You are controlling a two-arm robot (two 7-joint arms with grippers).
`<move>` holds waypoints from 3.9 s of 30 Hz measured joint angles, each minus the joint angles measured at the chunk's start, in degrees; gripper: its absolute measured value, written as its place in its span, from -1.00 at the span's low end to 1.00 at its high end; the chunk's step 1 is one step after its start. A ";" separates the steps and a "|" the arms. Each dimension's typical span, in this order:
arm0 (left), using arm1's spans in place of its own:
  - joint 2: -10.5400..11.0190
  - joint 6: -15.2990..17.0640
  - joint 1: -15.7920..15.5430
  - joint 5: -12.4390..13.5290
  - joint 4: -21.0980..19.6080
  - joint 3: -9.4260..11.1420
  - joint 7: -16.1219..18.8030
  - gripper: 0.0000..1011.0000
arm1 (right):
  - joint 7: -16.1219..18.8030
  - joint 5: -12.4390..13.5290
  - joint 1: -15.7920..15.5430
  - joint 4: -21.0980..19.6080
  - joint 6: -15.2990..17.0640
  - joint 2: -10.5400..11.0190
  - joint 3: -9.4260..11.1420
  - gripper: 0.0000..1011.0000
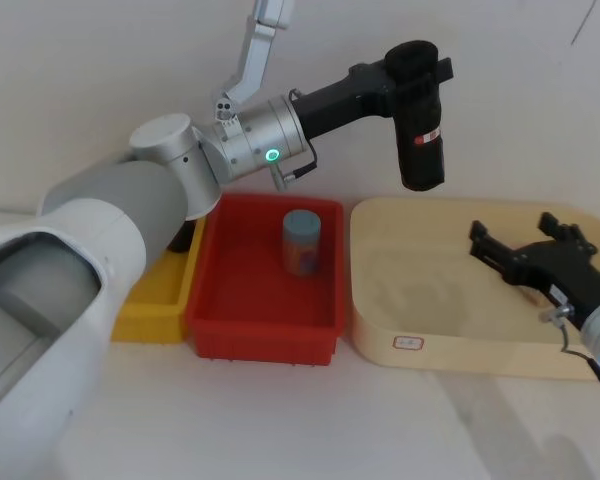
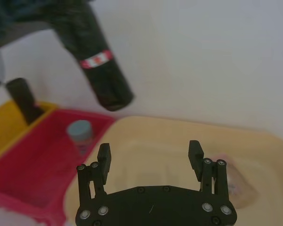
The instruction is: Pick up the garbage bag with the one hand and transfer it to the other hand.
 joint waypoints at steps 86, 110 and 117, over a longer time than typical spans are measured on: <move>-0.10 -0.16 -0.16 -0.61 0.43 0.61 -0.08 0.00 | -2.21 -12.76 25.44 22.74 -3.47 -4.65 -14.55 0.11; -0.10 -0.16 -0.17 -0.61 0.43 0.62 -0.09 0.54 | -2.30 -12.94 25.90 23.40 -3.42 -4.88 -14.44 0.11; -0.10 -0.16 -0.17 -0.61 0.43 0.62 -0.09 0.88 | -3.40 -13.30 25.66 23.35 -2.81 -4.98 -13.63 0.11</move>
